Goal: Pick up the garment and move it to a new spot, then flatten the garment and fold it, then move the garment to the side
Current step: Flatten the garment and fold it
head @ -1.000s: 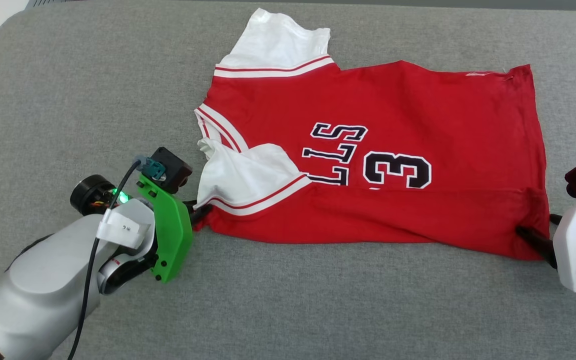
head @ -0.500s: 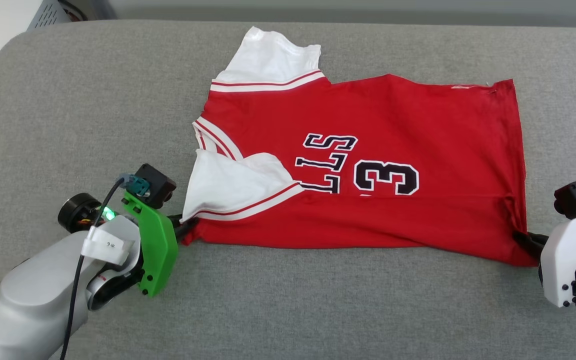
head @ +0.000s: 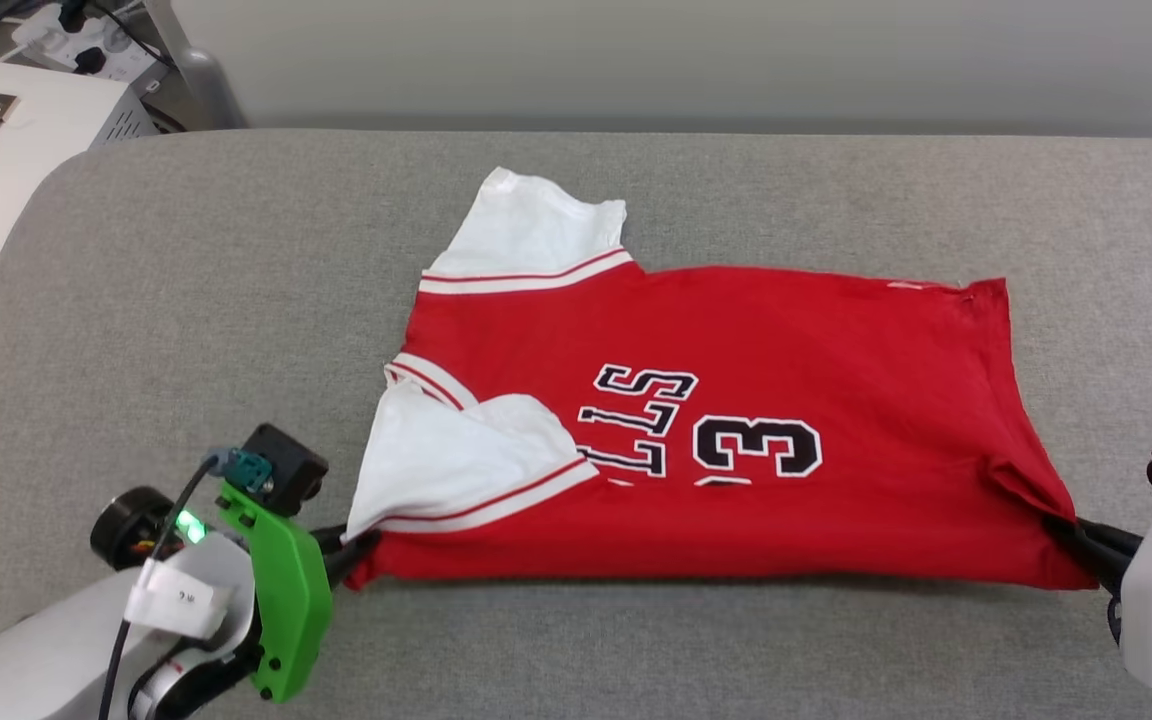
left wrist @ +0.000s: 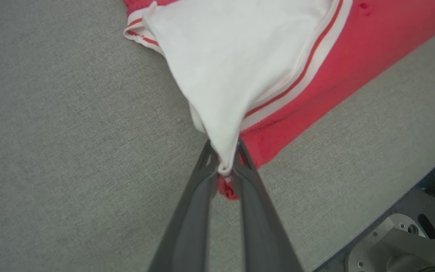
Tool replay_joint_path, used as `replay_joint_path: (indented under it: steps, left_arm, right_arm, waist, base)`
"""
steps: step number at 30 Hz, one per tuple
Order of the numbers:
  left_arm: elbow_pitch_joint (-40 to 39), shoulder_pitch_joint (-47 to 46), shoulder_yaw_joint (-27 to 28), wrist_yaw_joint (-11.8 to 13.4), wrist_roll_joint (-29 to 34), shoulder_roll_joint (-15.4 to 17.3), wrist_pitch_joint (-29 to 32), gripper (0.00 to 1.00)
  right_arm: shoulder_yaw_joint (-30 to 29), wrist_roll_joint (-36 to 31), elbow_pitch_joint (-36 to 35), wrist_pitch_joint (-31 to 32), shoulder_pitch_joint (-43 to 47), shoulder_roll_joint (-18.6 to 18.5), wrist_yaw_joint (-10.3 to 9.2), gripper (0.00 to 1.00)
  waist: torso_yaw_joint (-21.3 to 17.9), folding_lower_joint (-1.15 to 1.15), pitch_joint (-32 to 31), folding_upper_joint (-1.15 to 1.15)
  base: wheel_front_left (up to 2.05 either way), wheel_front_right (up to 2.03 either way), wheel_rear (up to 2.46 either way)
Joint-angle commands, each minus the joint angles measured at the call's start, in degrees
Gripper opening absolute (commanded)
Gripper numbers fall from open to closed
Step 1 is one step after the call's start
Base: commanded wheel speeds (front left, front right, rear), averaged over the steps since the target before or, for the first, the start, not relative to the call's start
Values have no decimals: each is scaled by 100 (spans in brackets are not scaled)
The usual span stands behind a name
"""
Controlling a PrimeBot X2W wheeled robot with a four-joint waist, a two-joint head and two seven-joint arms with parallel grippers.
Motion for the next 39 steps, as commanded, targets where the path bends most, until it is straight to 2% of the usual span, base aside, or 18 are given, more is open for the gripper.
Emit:
replay_joint_path:
  steps: [1, 7, 11, 18, 23, 24, 25, 26, 27, 33, 39]
  left_arm:
    - [-126, 173, -23, 116, -38, 124, -5, 0]
    - [-665, 612, -122, 408, -114, 309, -13, 0]
    - [-706, 731, -169, 495, -72, 281, -24, 0]
    - [-316, 779, -188, 466, -135, 32, -45, 0]
    - [98, 839, -212, 373, -175, -174, -105, 0]
    - [141, 854, -211, 372, -181, -190, -125, 1]
    - [178, 876, -193, 381, -205, -198, -166, 27]
    - [187, 878, -178, 401, -179, -187, -225, 86]
    - [190, 888, -139, 431, -171, -175, -319, 100]
    - [-5, 893, 76, 585, -91, 60, -765, 100]
    - [-299, 531, 463, 996, 299, 376, -1294, 100]
  right_arm:
    - [-144, -43, -83, 40, 201, -20, 0, 0]
    - [-715, -103, -343, 248, 890, 27, 0, 0]
    - [-942, -101, -344, 385, 1118, 158, 0, 0]
    - [-887, -213, 42, 443, 1039, 461, 0, 0]
    - [-660, -324, 528, 212, 896, 658, 0, 0]
    - [-658, -319, 598, 148, 880, 690, 0, 33]
    - [-657, -317, 663, 69, 865, 721, 0, 100]
    - [-668, -349, 691, -29, 849, 731, 0, 100]
    - [-683, -396, 716, -159, 839, 740, 0, 100]
    - [-975, -696, 591, -986, 795, 854, 0, 100]
    - [-1713, -1295, 84, -1754, 660, 1243, 0, 100]
  waist:
    - [-9, 0, -73, 0]
    - [-16, 0, -100, 0]
    - [-22, 0, 7, 0]
    - [-29, 0, 250, 0]
    - [-18, 0, 292, 0]
    - [-14, 0, 278, 0]
    - [-9, 0, 246, 0]
    - [-5, 0, 218, 0]
    - [8, 0, 175, 0]
    - [62, 0, -39, 0]
    - [24, 0, -87, 0]
  base:
    - [0, 0, 0]
    - [0, 0, 0]
    - [0, 0, 0]
    - [0, 0, 0]
    - [0, 0, 0]
    - [0, 0, 0]
    - [0, 0, 0]
    - [0, 0, 0]
    - [0, 0, 0]
    - [0, 0, 0]
    - [0, 0, 0]
